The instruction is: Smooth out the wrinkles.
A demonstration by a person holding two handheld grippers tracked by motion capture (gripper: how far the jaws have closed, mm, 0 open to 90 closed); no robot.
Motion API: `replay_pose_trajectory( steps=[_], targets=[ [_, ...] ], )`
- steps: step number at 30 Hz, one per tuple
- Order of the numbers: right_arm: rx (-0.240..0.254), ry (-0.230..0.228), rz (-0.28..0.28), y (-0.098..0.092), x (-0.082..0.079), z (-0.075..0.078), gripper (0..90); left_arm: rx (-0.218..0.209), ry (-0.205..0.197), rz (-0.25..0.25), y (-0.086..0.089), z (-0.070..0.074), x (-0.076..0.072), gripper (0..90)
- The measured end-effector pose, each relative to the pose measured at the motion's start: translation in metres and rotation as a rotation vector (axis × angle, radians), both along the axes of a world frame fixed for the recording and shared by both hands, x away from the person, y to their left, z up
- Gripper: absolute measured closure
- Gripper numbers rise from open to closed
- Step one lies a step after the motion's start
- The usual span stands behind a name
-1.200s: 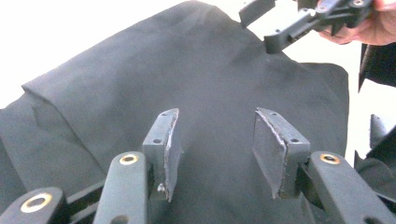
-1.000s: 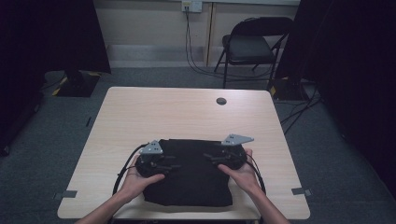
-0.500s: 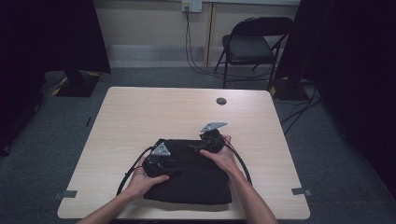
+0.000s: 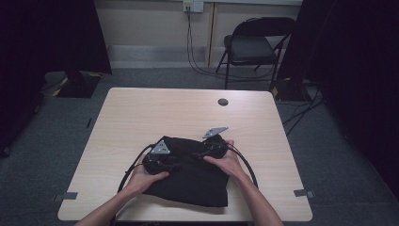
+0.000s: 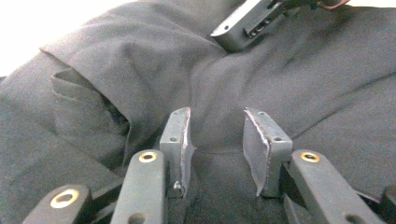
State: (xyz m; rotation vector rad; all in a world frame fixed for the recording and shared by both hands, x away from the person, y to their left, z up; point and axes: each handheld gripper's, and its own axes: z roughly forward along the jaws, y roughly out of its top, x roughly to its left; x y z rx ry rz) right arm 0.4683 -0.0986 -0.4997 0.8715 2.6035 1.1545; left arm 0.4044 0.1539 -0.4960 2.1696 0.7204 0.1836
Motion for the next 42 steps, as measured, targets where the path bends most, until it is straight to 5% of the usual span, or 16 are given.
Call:
replay_pose_trajectory(
  steps=[4,5,9,15,19,22,27,33,36,42],
  targets=[
    [-0.014,0.001,0.020,-0.002,-0.002,0.002,32.8,-0.022,0.011,-0.009,0.001,-0.001,0.000,55.3],
    [0.005,0.012,0.035,-0.005,-0.004,0.003,43.2,-0.032,0.015,-0.015,0.001,-0.002,0.000,53.4],
    [0.036,0.033,0.053,-0.012,-0.006,0.002,58.7,-0.035,0.013,-0.015,0.000,-0.002,-0.001,52.8],
    [0.041,0.060,0.068,-0.011,-0.009,0.004,73.3,-0.026,-0.006,-0.019,-0.005,-0.003,0.000,52.3],
    [0.005,0.025,0.047,-0.009,-0.011,0.007,75.6,-0.038,-0.003,-0.011,-0.010,-0.003,0.007,52.2],
    [0.005,0.024,0.016,-0.016,-0.008,0.008,76.0,-0.074,0.043,-0.023,-0.014,-0.003,0.014,45.2],
    [0.026,0.019,-0.006,-0.025,-0.005,0.011,76.1,-0.048,0.052,-0.035,-0.015,0.014,0.009,38.7],
    [0.052,0.002,-0.031,-0.031,-0.003,0.017,76.1,-0.108,-0.006,-0.133,-0.012,0.045,-0.016,42.9],
    [0.058,-0.011,-0.052,-0.035,-0.002,0.020,76.2,-0.034,0.038,-0.199,-0.017,0.038,-0.023,40.1],
    [0.078,-0.014,-0.066,-0.038,-0.001,0.024,76.5,-0.026,0.030,-0.134,-0.030,0.009,-0.015,31.6]
  ],
)
